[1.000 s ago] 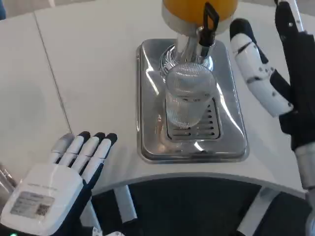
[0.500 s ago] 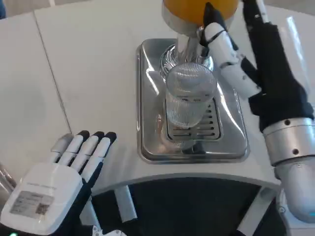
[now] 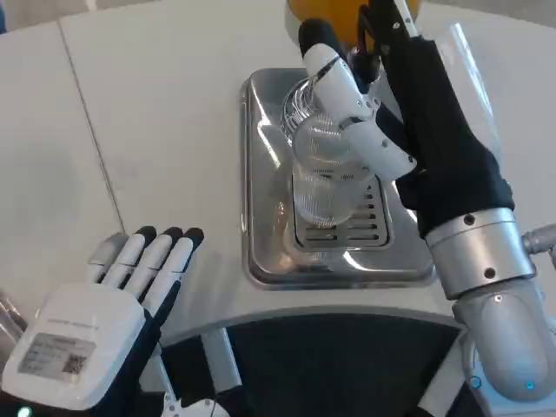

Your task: Grasp the cup under the faucet to collect the drink, then remove the cup.

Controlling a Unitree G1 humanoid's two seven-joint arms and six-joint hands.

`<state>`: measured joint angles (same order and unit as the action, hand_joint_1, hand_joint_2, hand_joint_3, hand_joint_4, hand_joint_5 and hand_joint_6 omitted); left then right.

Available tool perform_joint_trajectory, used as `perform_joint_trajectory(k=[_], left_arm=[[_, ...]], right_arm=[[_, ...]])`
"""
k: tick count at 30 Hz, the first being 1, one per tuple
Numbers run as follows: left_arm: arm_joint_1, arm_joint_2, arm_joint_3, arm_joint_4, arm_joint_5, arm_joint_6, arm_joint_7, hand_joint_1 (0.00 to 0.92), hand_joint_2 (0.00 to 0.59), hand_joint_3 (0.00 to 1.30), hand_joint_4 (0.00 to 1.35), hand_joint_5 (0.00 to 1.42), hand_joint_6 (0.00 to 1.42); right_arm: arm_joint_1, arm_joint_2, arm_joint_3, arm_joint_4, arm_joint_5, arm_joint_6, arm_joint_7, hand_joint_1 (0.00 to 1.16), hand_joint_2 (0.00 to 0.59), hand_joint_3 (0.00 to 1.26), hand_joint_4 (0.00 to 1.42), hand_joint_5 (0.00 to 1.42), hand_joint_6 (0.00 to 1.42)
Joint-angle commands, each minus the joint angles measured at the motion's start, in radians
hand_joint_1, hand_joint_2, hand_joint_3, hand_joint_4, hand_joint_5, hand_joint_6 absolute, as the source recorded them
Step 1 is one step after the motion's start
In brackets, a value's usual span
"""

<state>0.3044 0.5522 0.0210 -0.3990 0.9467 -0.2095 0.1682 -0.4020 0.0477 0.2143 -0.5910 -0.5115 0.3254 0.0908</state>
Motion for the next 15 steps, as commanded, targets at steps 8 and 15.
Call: perform_joint_trajectory(k=[8,15], left_arm=[[0.011,-0.005,0.001,0.014,-0.011,-0.001,-0.006,0.000,0.050,0.00,0.00,0.00,0.03],[0.007,-0.005,0.004,0.022,-0.019,-0.004,-0.002,0.000,0.050,0.00,0.00,0.00,0.03]], right_arm=[[0.067,-0.010,0.024,0.010,0.024,-0.013,-0.015,0.22,0.470,0.00,0.00,0.00,0.00],[0.059,-0.030,0.031,0.013,0.018,-0.007,-0.004,0.22,0.469,0.00,0.00,0.00,0.00]])
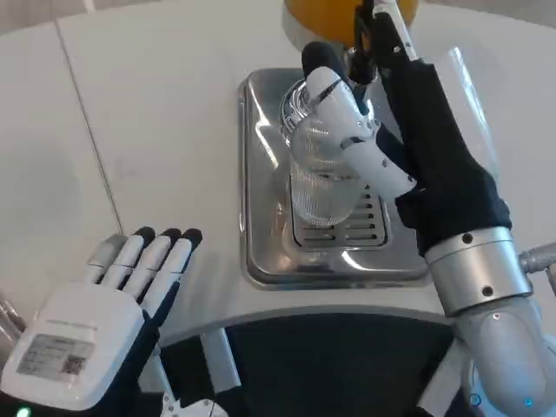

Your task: Grasp the cup under the faucet to collect the drink, then remove the cup.

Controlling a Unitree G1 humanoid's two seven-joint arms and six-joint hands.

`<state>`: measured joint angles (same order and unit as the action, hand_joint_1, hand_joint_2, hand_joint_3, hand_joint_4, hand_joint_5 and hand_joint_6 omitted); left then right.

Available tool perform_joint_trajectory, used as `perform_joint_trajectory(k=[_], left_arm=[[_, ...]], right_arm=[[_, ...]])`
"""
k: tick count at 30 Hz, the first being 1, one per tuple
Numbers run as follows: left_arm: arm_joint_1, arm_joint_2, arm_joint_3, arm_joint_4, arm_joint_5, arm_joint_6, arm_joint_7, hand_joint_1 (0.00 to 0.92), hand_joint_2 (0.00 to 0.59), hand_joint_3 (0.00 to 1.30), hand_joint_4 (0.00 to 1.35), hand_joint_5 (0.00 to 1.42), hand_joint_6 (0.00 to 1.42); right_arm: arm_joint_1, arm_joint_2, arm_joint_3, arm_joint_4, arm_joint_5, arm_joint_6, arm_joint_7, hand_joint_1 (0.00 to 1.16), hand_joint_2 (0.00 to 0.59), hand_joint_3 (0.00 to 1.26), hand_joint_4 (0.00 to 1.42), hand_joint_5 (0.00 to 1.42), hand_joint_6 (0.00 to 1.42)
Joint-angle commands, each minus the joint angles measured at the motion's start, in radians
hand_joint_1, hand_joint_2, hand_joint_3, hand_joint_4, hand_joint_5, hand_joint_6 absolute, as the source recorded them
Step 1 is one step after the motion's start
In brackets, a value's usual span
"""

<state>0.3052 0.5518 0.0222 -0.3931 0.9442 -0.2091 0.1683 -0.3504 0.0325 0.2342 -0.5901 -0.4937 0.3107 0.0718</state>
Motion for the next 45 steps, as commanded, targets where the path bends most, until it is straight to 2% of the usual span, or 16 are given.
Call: perform_joint_trajectory(k=[1,5,9,15,20,28,30,38,45], left_arm=[[0.005,-0.005,0.002,0.018,-0.017,-0.005,-0.001,0.000,0.050,0.00,0.00,0.00,0.03],[0.001,-0.007,0.000,0.020,-0.019,-0.006,0.000,0.000,0.050,0.00,0.00,0.00,0.03],[-0.003,-0.007,-0.002,0.023,-0.022,-0.005,0.001,0.000,0.050,0.00,0.00,0.00,0.03],[-0.011,-0.008,-0.004,0.030,-0.028,-0.004,0.004,0.000,0.051,0.00,0.00,0.00,0.03],[-0.025,-0.011,-0.010,0.040,-0.031,-0.005,0.003,0.000,0.051,0.00,0.00,0.00,0.03],[-0.048,-0.018,-0.021,0.052,-0.030,-0.004,0.003,0.000,0.051,0.00,0.00,0.00,0.03],[-0.054,-0.021,-0.023,0.056,-0.029,-0.003,0.004,0.000,0.051,0.00,0.00,0.00,0.03],[-0.133,-0.032,-0.040,0.137,-0.024,0.023,0.016,0.000,0.052,0.00,0.00,0.00,0.03],[-0.192,-0.048,-0.044,0.174,-0.032,0.047,0.039,0.000,0.053,0.00,0.00,0.00,0.04]], right_arm=[[0.001,-0.021,0.014,0.011,-0.004,0.013,0.022,0.21,0.469,0.00,0.00,0.00,0.00],[-0.017,-0.035,0.019,0.011,-0.011,0.038,0.048,0.14,0.450,0.00,0.00,0.00,0.00],[-0.026,-0.042,0.021,0.008,-0.014,0.067,0.064,0.13,0.450,0.00,0.00,0.00,0.00],[-0.058,-0.072,0.036,-0.015,-0.048,0.127,0.117,0.00,0.435,0.00,0.00,0.00,0.00],[-0.116,-0.122,0.075,-0.038,-0.104,0.187,0.208,0.00,0.449,0.00,0.00,0.00,0.00],[-0.197,-0.196,0.120,-0.060,-0.185,0.248,0.346,0.00,0.462,0.00,0.00,0.00,0.00],[-0.212,-0.213,0.129,-0.062,-0.207,0.261,0.378,0.00,0.480,0.02,0.00,0.00,0.00],[-0.277,-0.260,0.172,-0.049,-0.310,0.261,0.482,0.00,0.516,0.06,0.00,0.00,0.00],[-0.308,-0.256,0.165,-0.042,-0.341,0.263,0.526,0.00,0.530,0.07,0.00,0.00,0.00]])
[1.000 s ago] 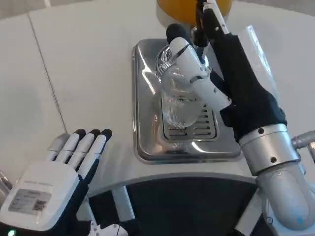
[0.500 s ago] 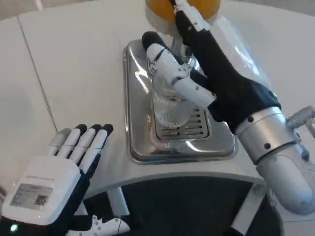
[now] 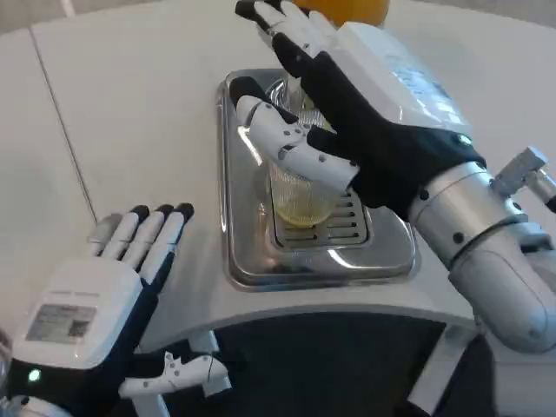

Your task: Grasp the cup under the faucet to collect the drink, then remove the cup.

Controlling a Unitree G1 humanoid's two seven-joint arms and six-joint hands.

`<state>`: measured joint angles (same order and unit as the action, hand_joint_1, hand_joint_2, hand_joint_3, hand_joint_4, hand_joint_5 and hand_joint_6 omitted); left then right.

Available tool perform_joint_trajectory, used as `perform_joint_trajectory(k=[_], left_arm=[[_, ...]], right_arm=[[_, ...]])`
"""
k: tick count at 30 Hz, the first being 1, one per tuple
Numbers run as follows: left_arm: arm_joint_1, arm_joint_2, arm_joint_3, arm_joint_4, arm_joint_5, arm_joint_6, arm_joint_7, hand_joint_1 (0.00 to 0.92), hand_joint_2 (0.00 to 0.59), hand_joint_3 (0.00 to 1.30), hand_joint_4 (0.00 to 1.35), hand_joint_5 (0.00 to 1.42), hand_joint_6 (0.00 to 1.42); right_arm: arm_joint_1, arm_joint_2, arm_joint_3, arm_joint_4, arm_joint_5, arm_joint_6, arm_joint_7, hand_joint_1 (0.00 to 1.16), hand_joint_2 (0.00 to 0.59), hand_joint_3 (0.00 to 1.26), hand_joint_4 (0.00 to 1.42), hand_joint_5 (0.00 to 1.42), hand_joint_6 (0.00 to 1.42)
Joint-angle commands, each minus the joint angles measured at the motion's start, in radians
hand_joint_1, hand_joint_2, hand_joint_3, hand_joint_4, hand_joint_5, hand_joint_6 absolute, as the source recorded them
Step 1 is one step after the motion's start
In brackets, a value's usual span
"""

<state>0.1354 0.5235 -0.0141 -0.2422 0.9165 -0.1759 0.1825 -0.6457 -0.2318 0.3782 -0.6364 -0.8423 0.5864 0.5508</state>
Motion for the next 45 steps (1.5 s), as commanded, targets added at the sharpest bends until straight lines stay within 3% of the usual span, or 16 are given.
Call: perform_joint_trajectory(k=[1,6,23,34,40,45], left_arm=[[-0.030,-0.021,-0.009,0.028,-0.005,0.017,0.026,0.000,0.052,0.00,0.00,0.00,0.04],[-0.081,-0.023,-0.017,0.066,-0.015,0.013,0.037,0.045,0.036,0.00,0.00,0.00,0.04],[-0.261,-0.105,-0.074,0.151,-0.031,0.068,0.041,0.096,0.041,0.00,0.00,0.00,0.06],[-0.301,-0.118,-0.105,0.180,-0.034,0.078,0.037,0.099,0.042,0.00,0.00,0.02,0.07],[-0.323,-0.123,-0.125,0.197,-0.032,0.084,0.039,0.101,0.045,0.00,0.00,0.02,0.07],[-0.338,-0.125,-0.137,0.209,-0.041,0.089,0.038,0.102,0.045,0.00,0.00,0.02,0.07]], right_arm=[[-0.013,0.009,0.018,0.003,0.006,-0.012,0.049,0.00,0.531,0.07,0.00,0.00,0.00],[-0.011,0.008,0.013,-0.007,-0.006,-0.014,0.065,0.00,0.534,0.08,0.00,0.00,0.00],[-0.025,0.004,0.011,-0.016,-0.041,-0.024,0.126,0.00,0.558,0.09,0.00,0.01,0.00],[-0.013,0.004,-0.014,-0.023,-0.045,-0.025,0.137,0.00,0.557,0.09,0.00,0.01,0.00],[0.006,0.028,-0.033,-0.034,-0.031,-0.011,0.128,0.00,0.557,0.09,0.00,0.01,0.00],[0.086,0.110,-0.081,-0.079,-0.029,0.027,0.029,0.00,0.562,0.06,0.00,0.00,0.00]])
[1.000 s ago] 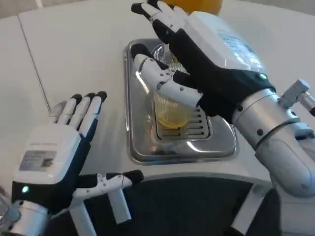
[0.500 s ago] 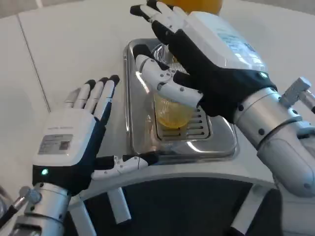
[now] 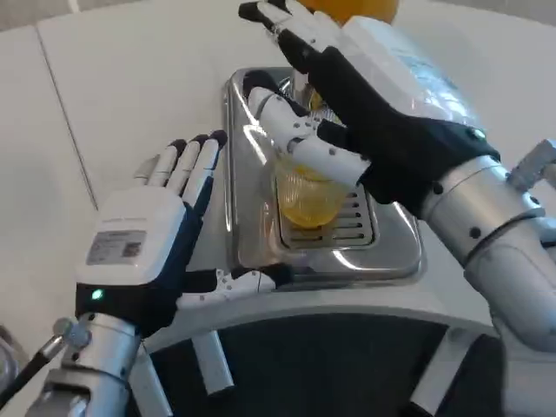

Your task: Grasp the cup under the faucet to collect the drink, then remove the cup.

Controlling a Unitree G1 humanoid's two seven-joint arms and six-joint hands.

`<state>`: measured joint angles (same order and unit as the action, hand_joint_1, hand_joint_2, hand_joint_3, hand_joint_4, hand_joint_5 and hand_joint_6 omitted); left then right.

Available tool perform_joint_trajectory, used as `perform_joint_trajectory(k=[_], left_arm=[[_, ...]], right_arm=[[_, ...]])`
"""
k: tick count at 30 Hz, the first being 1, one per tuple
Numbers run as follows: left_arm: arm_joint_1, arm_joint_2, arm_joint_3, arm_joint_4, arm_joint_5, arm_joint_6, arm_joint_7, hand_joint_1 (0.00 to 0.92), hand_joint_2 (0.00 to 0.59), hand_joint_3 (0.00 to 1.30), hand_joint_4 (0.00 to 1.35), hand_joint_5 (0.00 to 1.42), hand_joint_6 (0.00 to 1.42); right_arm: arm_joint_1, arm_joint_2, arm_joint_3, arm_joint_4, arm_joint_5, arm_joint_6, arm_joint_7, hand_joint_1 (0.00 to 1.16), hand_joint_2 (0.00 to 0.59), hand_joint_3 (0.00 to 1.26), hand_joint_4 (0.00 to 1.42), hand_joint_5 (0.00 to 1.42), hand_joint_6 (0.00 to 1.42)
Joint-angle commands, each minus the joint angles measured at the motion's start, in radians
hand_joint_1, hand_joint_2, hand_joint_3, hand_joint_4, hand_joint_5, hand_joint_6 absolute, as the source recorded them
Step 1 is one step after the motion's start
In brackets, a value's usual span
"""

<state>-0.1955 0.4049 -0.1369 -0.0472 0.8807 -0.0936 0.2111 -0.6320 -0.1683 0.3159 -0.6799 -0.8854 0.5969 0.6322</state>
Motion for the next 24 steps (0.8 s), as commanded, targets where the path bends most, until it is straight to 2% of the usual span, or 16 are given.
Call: perform_joint_trajectory(k=[1,8,12,18,21,24], left_arm=[[-0.010,-0.006,-0.017,0.016,-0.008,0.007,0.009,0.102,0.045,0.00,0.00,0.02,0.08],[-0.030,-0.014,-0.028,0.028,-0.022,0.007,0.002,0.102,0.045,0.00,0.00,0.02,0.08],[-0.034,-0.012,-0.042,0.030,-0.017,0.003,0.008,0.102,0.045,0.00,0.00,0.02,0.08],[-0.040,-0.011,-0.058,0.028,-0.020,-0.003,0.012,0.102,0.045,0.00,0.00,0.03,0.08],[-0.048,-0.014,-0.066,0.031,-0.024,-0.011,0.011,0.103,0.045,0.00,0.00,0.03,0.08],[-0.061,-0.018,-0.077,0.041,-0.026,-0.016,0.009,0.103,0.045,0.00,0.00,0.03,0.08]], right_arm=[[0.089,0.061,-0.026,-0.045,0.012,0.017,-0.077,0.00,0.564,0.04,0.00,0.00,0.00],[0.180,0.143,-0.063,-0.116,0.009,0.011,-0.207,0.04,0.555,0.00,0.00,0.00,0.00],[0.218,0.165,-0.067,-0.164,-0.010,0.004,-0.238,0.05,0.553,0.00,0.00,0.00,0.00],[0.282,0.164,-0.084,-0.240,-0.021,-0.004,-0.237,0.06,0.544,0.00,0.00,0.00,0.00],[0.327,0.149,-0.105,-0.288,-0.019,-0.013,-0.226,0.06,0.543,0.00,0.00,0.00,0.00],[0.390,0.111,-0.130,-0.340,-0.007,-0.041,-0.199,0.11,0.537,0.00,0.00,0.00,0.00]])
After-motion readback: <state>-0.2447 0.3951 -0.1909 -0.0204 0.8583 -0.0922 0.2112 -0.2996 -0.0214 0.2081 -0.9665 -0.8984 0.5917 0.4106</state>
